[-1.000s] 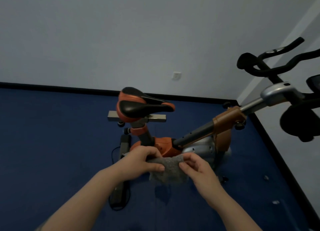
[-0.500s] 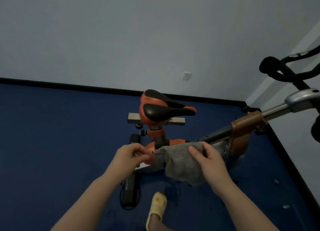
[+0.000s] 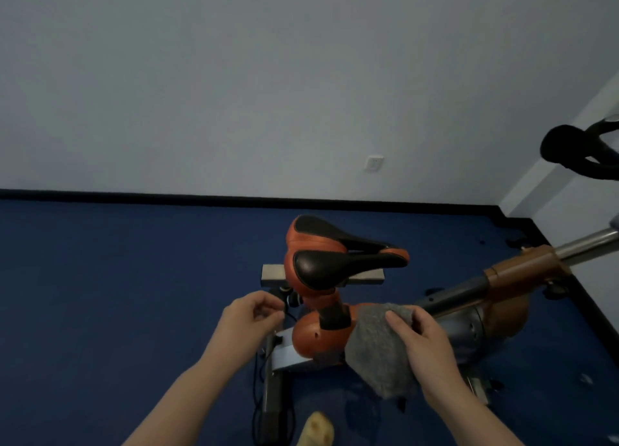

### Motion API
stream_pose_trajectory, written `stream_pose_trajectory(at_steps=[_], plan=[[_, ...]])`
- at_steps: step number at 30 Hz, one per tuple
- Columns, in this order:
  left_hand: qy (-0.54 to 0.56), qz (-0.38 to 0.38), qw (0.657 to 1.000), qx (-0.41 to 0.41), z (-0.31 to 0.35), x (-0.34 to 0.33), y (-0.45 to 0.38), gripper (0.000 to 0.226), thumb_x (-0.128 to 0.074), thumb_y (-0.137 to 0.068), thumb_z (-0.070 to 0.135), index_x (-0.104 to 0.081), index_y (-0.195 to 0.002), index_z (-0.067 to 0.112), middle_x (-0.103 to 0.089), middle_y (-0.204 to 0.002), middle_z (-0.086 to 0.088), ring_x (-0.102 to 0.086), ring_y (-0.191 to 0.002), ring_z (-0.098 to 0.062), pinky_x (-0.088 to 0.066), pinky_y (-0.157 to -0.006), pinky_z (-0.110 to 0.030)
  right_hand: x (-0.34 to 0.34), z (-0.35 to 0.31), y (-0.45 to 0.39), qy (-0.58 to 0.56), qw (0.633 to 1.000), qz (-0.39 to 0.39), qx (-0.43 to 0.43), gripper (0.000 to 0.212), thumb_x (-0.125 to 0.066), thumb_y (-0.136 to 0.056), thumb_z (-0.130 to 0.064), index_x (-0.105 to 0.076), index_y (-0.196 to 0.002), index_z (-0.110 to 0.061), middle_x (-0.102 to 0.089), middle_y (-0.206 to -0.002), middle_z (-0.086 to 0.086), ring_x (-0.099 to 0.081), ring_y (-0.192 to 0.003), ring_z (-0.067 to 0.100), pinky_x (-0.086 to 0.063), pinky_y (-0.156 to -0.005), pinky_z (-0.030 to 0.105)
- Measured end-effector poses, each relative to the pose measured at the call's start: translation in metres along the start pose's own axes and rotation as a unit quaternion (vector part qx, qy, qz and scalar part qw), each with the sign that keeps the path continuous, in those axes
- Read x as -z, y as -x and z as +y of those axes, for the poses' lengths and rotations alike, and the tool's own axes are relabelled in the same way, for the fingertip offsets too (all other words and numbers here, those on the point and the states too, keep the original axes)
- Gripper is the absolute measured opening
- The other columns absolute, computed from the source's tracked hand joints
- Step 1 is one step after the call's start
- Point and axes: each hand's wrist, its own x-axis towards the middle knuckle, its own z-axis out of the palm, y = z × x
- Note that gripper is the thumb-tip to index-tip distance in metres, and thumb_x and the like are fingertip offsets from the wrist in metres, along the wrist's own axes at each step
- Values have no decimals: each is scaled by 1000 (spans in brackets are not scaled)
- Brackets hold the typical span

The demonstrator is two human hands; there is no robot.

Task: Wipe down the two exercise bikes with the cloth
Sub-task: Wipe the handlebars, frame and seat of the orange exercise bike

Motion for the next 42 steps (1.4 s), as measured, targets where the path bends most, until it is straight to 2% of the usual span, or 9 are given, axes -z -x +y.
stream_pose_trajectory(at_steps=[9,13,16,19,23,26,32,35,42], plan=[[-25,9,998,-65,38,0,-78,18,-70,-86,16,-69,-85,34,-68,-81,11,-64,-75,-4,-52,-70,-18,-19,-40,-50,-11,998,33,53,3,-66,-91,-30,-69,-89,-30,-72,-90,-9,-68,-85,7,-57,-80,40],[-17,20,996,-86,33,-6,-85,24,-73,-83,10,-69,-86,33,-67,-86,12,-62,-80,-2,-50,-70,-22,-49,-46,-45,29,987,101,123,11,-66,-90,-27,-64,-98,-34,-68,-96,-17,-63,-91,-2,-52,-81,27],[-25,9,992,-121,30,-5,-98,31,-77,-78,6,-68,-87,35,-64,-91,12,-60,-86,-2,-51,-72,-27,-89,-35,-38,130,975,60,173,21,-64,-91,-32,-57,-106,-46,-52,-110,-35,-47,-108,-16,-40,-87,7],[-49,-34,986,-158,25,-1,-113,36,-78,-78,10,-66,-93,40,-59,-101,16,-56,-97,2,-45,-80,-20,-120,-16,-32,242,949,14,203,30,-50,-98,-42,-59,-126,-38,-42,-112,-30,-45,-110,-8,-41,-91,11],[-84,-86,967,-222,16,9,-126,35,-77,-80,19,-66,-108,38,-53,-116,21,-46,-116,0,-37,-93,-9,-126,-18,-45,400,859,109,300,34,-50,-93,-40,-68,-119,-27,-55,-110,-8,-51,-107,12,-36,-98,27],[-114,-109,948,-278,10,15,-137,46,-78,-80,26,-59,-118,42,-45,-130,24,-37,-126,3,-29,-99,-3,-145,-23,-54,361,893,163,214,35,-51,-99,-37,-62,-129,-26,-52,-136,-2,-36,-135,17,-35,-112,46],[-79,-185,929,-309,-3,22,-162,54,-60,-84,51,-52,-134,33,-30,-149,25,-27,-140,-2,-27,-110,-27,-169,-23,-44,401,885,148,185,47,-37,-99,-47,-51,-140,-29,-39,-151,-9,-26,-145,12,-26,-118,40],[-111,-184,907,-361,-7,21,-168,49,-54,-88,55,-56,-132,34,-32,-151,19,-24,-141,-6,-27,-110,-31,-165,-30,-56,338,909,227,92,48,-31,-100,-48,-44,-143,-31,-22,-153,-19,-7,-147,1,-22,-121,41],[-134,-189,880,-414,-16,24,-177,36,-51,-92,50,-69,-118,34,-44,-147,15,-30,-142,-11,-33,-108,-36,-187,-25,-45,357,891,235,154,37,-44,-101,-39,-55,-135,-29,-43,-148,-12,-27,-144,6,-37,-112,45]])
